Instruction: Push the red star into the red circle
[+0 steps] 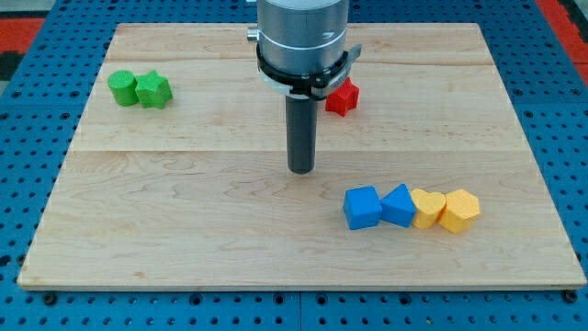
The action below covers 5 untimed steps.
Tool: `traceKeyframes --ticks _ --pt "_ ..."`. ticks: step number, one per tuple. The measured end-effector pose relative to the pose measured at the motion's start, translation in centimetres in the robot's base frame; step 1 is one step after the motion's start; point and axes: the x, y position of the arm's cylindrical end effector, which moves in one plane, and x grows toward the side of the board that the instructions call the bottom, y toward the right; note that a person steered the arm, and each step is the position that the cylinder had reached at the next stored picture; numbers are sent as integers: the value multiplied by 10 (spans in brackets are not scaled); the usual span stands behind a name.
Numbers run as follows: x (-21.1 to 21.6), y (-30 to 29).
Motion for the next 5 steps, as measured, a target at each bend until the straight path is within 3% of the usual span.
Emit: traceKeyframes --ticks 1,2,3,4,5 --pt "-34 6" --pt "-65 55" --pt "-66 105" --pt "-105 124" --pt "-128 70"
